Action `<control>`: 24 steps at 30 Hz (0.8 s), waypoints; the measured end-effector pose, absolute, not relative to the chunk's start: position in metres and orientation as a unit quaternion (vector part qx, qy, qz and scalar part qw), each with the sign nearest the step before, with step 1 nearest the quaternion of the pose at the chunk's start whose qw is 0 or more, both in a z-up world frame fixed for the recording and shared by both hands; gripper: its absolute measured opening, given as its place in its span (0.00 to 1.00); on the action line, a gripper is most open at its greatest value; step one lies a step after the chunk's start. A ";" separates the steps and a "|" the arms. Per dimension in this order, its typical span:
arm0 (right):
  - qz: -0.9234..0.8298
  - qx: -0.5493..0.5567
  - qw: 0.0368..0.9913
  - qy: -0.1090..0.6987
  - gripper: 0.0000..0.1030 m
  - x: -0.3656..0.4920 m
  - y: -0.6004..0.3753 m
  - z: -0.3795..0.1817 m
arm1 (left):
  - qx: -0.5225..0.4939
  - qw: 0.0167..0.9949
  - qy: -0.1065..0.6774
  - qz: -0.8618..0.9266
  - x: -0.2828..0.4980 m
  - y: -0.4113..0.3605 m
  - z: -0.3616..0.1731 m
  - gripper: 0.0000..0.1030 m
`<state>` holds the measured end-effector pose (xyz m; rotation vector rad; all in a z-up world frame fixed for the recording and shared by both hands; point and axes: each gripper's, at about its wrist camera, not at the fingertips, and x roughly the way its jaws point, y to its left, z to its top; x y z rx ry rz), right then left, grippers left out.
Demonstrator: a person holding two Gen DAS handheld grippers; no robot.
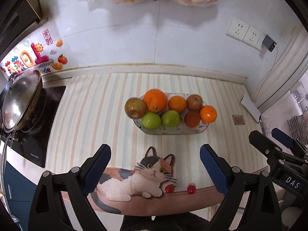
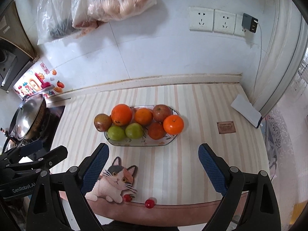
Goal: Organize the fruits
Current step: 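Grasp a red cherry tomato with the left tool while the right tool grasps another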
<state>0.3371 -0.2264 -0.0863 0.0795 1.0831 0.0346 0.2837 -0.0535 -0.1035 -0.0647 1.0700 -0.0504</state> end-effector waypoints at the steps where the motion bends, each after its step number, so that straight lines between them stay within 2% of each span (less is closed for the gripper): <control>1: 0.024 0.041 0.850 0.525 0.93 0.337 -0.227 -0.093 | -0.029 0.855 0.517 -0.022 0.285 -0.053 -0.110 0.92; 7: 0.052 0.058 0.785 0.615 0.92 0.333 -0.226 -0.169 | 0.001 0.817 0.577 -0.013 0.291 -0.052 -0.170 0.92; 9: 0.059 0.072 0.762 0.641 0.82 0.330 -0.228 -0.196 | 0.007 0.794 0.608 -0.012 0.293 -0.051 -0.198 0.92; 11: 0.065 0.086 0.734 0.670 0.67 0.323 -0.229 -0.226 | 0.006 0.775 0.632 -0.011 0.293 -0.051 -0.219 0.92; 16: 0.068 0.103 0.693 0.710 0.62 0.305 -0.228 -0.279 | -0.007 0.731 0.683 -0.014 0.288 -0.046 -0.268 0.92; 24: 0.068 0.096 0.670 0.733 0.44 0.289 -0.216 -0.322 | -0.002 0.710 0.704 -0.033 0.280 -0.051 -0.295 0.92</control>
